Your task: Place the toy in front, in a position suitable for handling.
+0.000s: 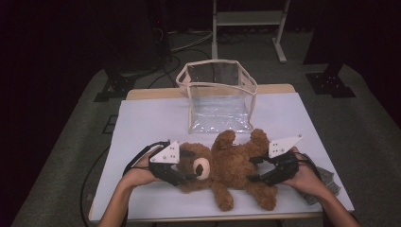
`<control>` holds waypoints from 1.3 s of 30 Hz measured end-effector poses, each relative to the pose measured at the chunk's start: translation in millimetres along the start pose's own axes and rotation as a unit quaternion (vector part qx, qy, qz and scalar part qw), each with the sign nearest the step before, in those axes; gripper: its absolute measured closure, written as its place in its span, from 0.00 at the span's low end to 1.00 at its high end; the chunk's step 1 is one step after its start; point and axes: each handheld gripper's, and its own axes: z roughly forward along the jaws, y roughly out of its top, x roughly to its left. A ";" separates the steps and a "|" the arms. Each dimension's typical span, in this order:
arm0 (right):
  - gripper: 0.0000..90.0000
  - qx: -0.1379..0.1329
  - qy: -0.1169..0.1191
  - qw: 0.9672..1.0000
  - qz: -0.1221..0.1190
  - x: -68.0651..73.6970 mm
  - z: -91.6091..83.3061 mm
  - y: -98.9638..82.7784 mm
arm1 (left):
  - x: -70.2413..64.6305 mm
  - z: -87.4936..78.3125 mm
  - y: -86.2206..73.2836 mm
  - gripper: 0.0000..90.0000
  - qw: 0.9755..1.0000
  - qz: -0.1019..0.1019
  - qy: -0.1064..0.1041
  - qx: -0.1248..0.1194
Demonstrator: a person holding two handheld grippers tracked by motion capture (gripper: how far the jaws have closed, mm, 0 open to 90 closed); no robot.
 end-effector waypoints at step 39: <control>0.39 0.003 -0.039 0.999 0.016 -4.1 -23.2 -2.0 | 10.7 13.6 -0.5 0.37 0.998 -0.050 0.032 0.021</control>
